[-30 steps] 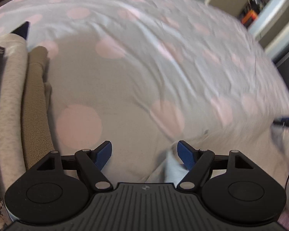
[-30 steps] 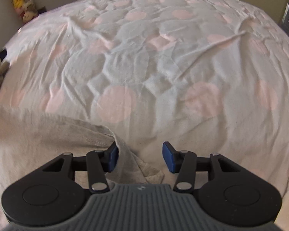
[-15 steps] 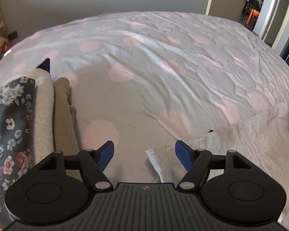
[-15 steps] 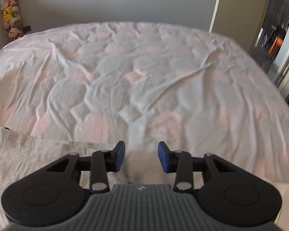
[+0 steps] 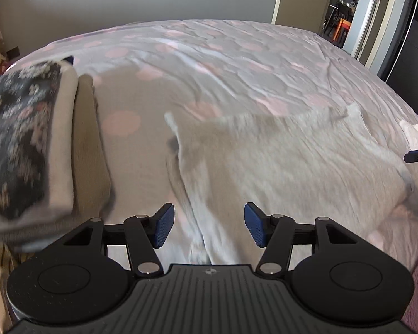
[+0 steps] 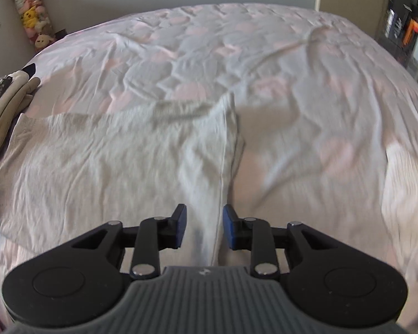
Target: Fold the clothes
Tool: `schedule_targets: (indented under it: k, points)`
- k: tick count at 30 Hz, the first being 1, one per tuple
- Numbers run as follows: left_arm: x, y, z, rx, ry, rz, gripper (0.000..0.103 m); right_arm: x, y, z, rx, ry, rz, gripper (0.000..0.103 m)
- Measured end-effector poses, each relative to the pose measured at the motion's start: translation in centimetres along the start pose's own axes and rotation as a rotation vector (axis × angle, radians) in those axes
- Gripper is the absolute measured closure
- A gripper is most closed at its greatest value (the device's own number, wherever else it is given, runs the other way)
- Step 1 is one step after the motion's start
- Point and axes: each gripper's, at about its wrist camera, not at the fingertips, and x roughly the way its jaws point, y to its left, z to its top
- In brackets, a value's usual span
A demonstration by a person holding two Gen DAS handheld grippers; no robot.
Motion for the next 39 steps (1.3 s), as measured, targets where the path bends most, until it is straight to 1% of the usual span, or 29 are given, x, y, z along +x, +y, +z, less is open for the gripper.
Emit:
schedule_targets:
  k: [4, 6, 8, 9, 10, 11, 13, 15, 18, 20, 21, 22, 23, 25, 27, 29, 30, 31, 32, 34, 38, 39]
  points:
    - [-0.9, -1.0, -3.5, -0.018, 0.012, 0.007, 0.049, -0.7, -1.3, -3.2, 0.152, 0.012, 0.021, 0.066]
    - [-0.6, -1.7, -4.5, 0.008, 0.036, 0.001, 0.049, -0.4, -1.3, -4.6, 0.174, 0.022, 0.017, 0.066]
    - [-0.3, -2.4, -5.3, 0.035, 0.058, -0.001, 0.049, -0.1, -1.4, -5.4, 0.204, 0.046, 0.035, 0.066]
    - [0.0, -2.7, -5.5, 0.054, 0.067, 0.010, 0.049, -0.1, -1.4, -5.3, 0.209, 0.042, 0.038, 0.065]
    - [0.3, -2.9, -5.6, 0.073, 0.076, 0.021, 0.049, -0.2, -1.4, -5.3, 0.215, 0.038, 0.040, 0.062]
    - [0.5, -3.1, -5.7, 0.089, 0.083, 0.029, 0.050, -0.2, -1.4, -5.3, 0.221, 0.034, 0.042, 0.061]
    - [0.7, -3.1, -5.9, 0.094, 0.077, 0.021, 0.059, -0.2, -1.8, -5.4, 0.249, 0.023, 0.030, 0.061]
    - [0.8, -2.9, -6.1, 0.092, 0.070, 0.004, 0.062, -0.3, -2.5, -5.6, 0.298, 0.006, 0.008, 0.061]
    - [1.2, -2.4, -6.3, 0.071, 0.081, -0.022, 0.070, -0.3, -3.7, -5.7, 0.378, -0.009, 0.043, 0.066]
    - [1.4, -2.4, -6.4, 0.069, 0.092, -0.016, 0.071, 0.1, -3.8, -5.7, 0.394, -0.005, 0.072, 0.066]
    - [1.4, -2.4, -6.4, 0.071, 0.095, -0.012, 0.073, 0.5, -3.6, -5.6, 0.391, 0.006, 0.075, 0.068]
    - [1.5, -2.4, -6.4, 0.073, 0.098, -0.008, 0.075, 0.9, -3.4, -5.6, 0.382, 0.024, 0.062, 0.071]
    - [1.6, -2.5, -6.5, 0.075, 0.101, -0.004, 0.078, 1.2, -3.1, -5.6, 0.369, 0.041, 0.049, 0.072]
    - [1.6, -2.8, -6.5, 0.095, 0.103, 0.016, 0.083, 1.3, -2.5, -5.5, 0.329, 0.064, 0.026, 0.071]
    - [1.7, -3.3, -6.7, 0.122, 0.104, 0.042, 0.085, 1.4, -2.1, -5.4, 0.291, 0.095, 0.015, 0.070]
    - [1.8, -3.5, -6.9, 0.141, 0.107, 0.060, 0.090, 1.8, -1.7, -5.4, 0.262, 0.139, -0.001, 0.072]
    - [1.8, -3.5, -6.9, 0.141, 0.106, 0.073, 0.095, 1.9, -1.5, -5.4, 0.251, 0.152, -0.007, 0.077]
    - [1.7, -3.5, -7.0, 0.140, 0.103, 0.082, 0.098, 2.0, -1.3, -5.4, 0.240, 0.164, -0.014, 0.083]
    - [1.5, -3.3, -6.9, 0.134, 0.096, 0.085, 0.098, 1.9, -1.1, -5.4, 0.227, 0.167, -0.026, 0.083]
    - [1.1, -3.3, -6.8, 0.136, 0.075, 0.094, 0.099, 1.7, -0.7, -5.4, 0.199, 0.175, -0.050, 0.089]
    - [0.8, -4.4, -6.7, 0.200, 0.062, 0.136, 0.101, 1.0, 0.4, -4.8, 0.096, 0.215, -0.105, 0.093]
    - [0.9, -4.6, -6.7, 0.212, 0.064, 0.146, 0.101, 0.7, 0.6, -4.6, 0.059, 0.223, -0.122, 0.099]
